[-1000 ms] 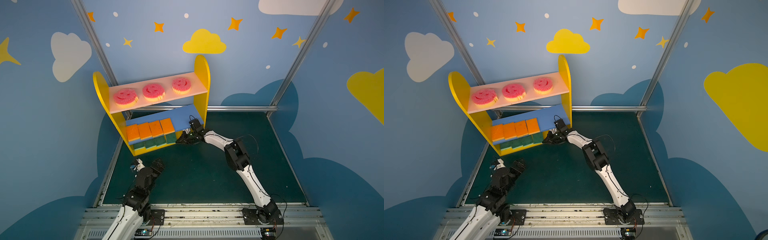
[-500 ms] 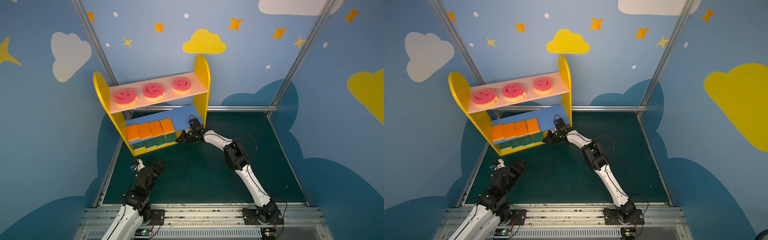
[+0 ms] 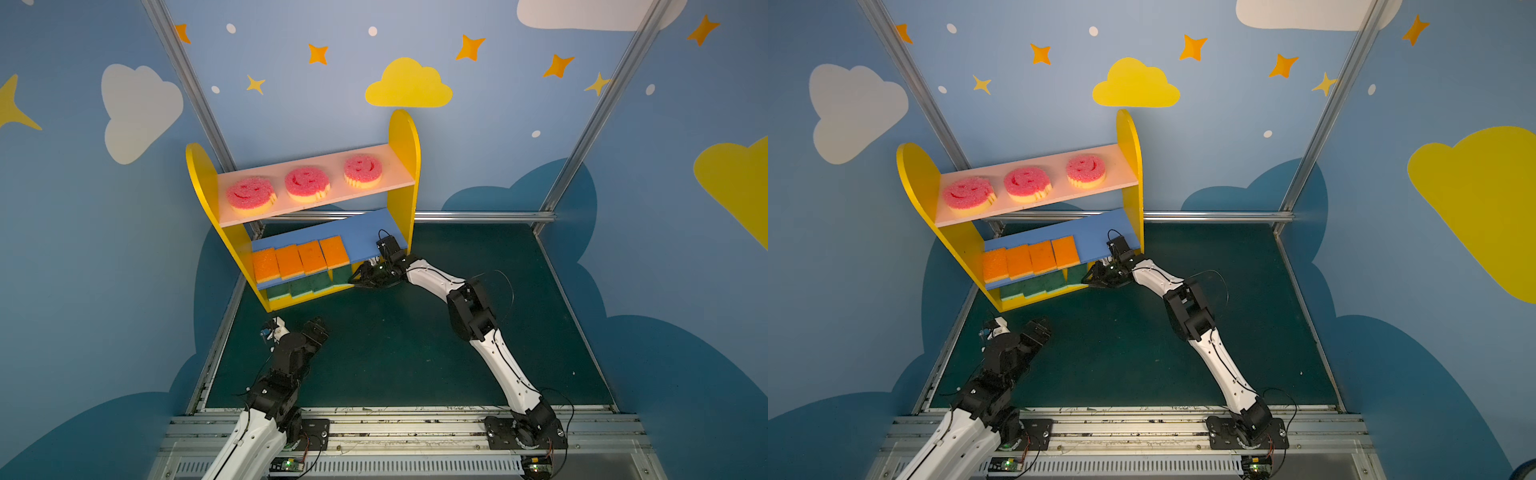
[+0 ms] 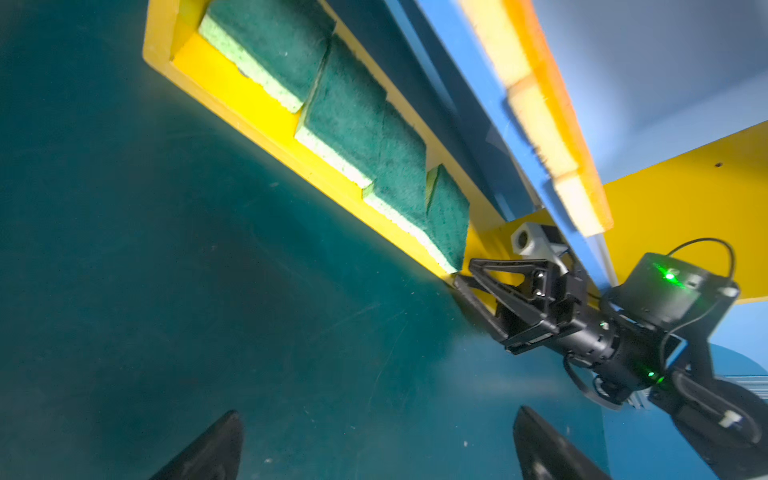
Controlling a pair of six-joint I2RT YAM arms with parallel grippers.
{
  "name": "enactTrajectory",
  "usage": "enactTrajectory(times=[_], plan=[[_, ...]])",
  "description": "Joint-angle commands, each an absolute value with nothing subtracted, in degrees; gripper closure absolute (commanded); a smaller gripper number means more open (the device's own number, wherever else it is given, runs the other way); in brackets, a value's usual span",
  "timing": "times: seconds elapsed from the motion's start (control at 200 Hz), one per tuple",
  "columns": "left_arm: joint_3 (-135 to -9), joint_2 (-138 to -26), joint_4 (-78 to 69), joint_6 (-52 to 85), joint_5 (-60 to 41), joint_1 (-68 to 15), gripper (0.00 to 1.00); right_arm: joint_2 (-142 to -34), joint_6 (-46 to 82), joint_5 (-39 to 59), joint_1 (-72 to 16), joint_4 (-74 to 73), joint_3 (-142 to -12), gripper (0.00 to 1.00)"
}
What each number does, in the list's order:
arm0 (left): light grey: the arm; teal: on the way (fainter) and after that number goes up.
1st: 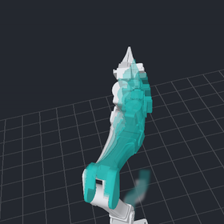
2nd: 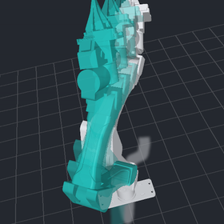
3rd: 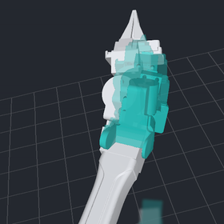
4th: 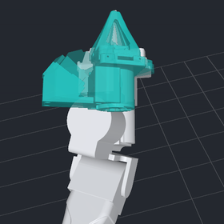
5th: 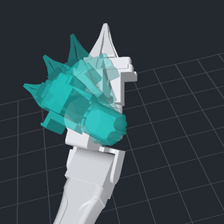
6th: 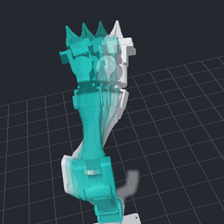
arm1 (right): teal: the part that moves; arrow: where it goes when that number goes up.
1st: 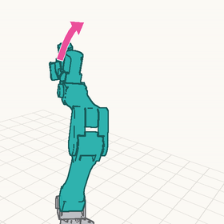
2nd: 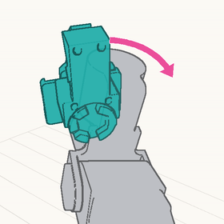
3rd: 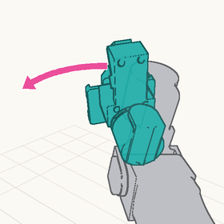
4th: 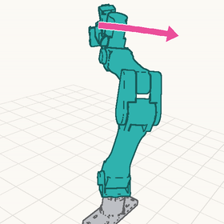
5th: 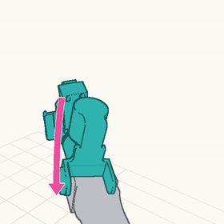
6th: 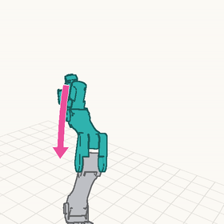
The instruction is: Place and organize the cleaning sponges onto the shelf
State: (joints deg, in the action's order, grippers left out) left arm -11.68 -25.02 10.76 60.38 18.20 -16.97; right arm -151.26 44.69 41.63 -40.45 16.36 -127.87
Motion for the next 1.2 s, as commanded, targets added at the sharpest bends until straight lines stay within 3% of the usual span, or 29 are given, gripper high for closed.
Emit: enactTrajectory(times=[0.0,0.541,0.871,1.026,1.196], plan=[[-14.0,-23.7,13.3,59.4,18.7,-16.7,0.00,-147.4,43.8,41.7,-40.5,16.5,-125.6,0.60],[-24.7,-23.2,22.3,51.5,16.9,-16.5,0.00,-132.1,43.9,41.7,-38.8,12.7,-105.4,0.57],[-36.7,-27.8,29.6,40.4,16.5,-15.7,0.00,-115.3,40.6,38.3,-38.1,7.4,-86.2,0.58],[-39.2,-26.4,29.4,35.4,19.2,-15.6,0.00,-105.2,36.9,34.0,-37.9,9.2,-78.2,0.57],[-40.6,-25.7,29.3,27.8,17.9,-15.7,0.00,-91.1,31.7,22.5,-37.9,13.4,-67.2,0.55]])
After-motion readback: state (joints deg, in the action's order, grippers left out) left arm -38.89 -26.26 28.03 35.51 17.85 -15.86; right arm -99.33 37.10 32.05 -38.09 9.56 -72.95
